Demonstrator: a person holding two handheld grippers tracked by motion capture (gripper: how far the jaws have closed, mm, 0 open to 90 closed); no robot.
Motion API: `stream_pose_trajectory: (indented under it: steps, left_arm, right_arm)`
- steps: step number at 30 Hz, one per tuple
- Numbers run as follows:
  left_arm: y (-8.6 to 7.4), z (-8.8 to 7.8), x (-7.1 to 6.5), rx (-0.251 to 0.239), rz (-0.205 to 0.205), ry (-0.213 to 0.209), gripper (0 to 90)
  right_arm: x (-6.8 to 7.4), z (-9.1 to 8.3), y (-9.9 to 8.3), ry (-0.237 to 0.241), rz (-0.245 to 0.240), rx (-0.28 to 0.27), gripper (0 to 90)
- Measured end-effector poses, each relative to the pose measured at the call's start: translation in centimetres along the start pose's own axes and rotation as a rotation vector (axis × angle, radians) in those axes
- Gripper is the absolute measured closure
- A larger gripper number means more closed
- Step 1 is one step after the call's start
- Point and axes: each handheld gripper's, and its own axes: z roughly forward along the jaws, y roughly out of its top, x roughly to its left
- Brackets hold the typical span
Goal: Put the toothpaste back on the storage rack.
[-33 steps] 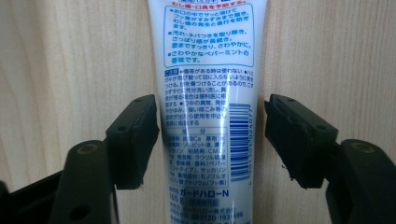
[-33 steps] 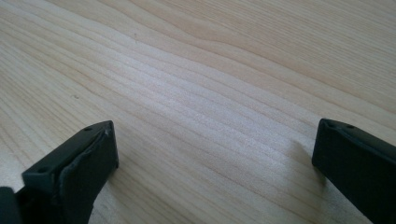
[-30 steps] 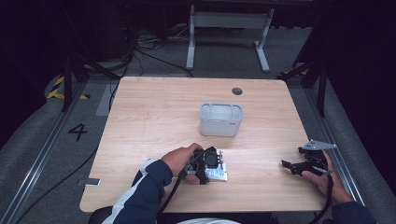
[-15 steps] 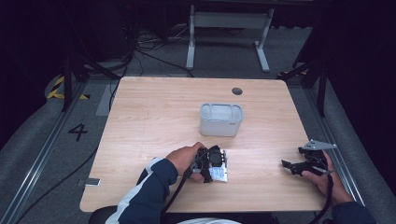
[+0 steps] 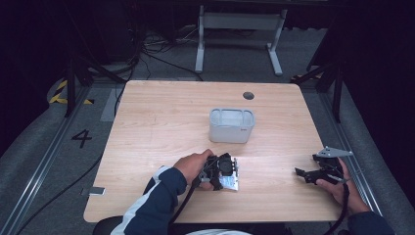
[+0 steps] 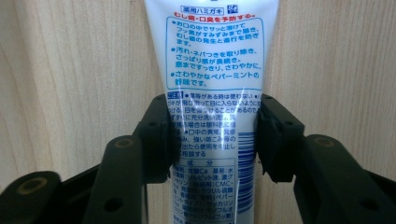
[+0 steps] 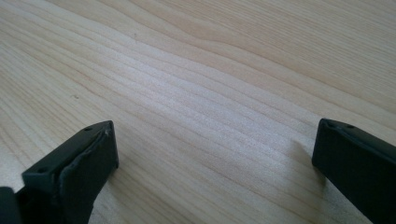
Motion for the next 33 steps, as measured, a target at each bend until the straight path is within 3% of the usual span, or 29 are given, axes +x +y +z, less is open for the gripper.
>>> stream_pose_trajectory:
  steps: [9, 10, 13, 18, 27, 30, 33]
  left_arm:
    - [-0.8, -0.9, 0.2, -0.057, -0.063, 0.044, 63.5]
    - [-1.2, -1.1, 0.4, -0.089, -0.080, 0.070, 63.9]
    - [-1.6, -1.7, 0.5, -0.112, -0.120, 0.129, 64.3]
    - [-2.9, -2.8, 0.6, -0.218, -0.179, 0.116, 64.8]
    - [-4.8, -4.6, 0.5, -0.302, -0.238, 0.161, 64.8]
    - [-5.0, -5.1, 0.7, -0.320, -0.253, 0.194, 64.9]
    - [-5.2, -5.6, 1.2, -0.367, -0.274, 0.194, 65.0]
  right_arm:
    - [0.0, 0.0, 0.0, 0.000, 0.001, 0.000, 0.6]
    - [0.0, 0.0, 0.0, 0.000, 0.001, 0.000, 0.6]
    - [0.0, 0.0, 0.0, 0.000, 0.001, 0.000, 0.6]
    - [0.0, 0.0, 0.0, -0.001, 0.001, -0.001, 0.6]
    - [0.0, 0.0, 0.0, -0.001, 0.001, -0.001, 0.6]
    - [0.0, 0.0, 0.0, -0.001, -0.001, -0.001, 0.6]
    - [0.0, 0.0, 0.0, -0.001, -0.003, 0.000, 0.6]
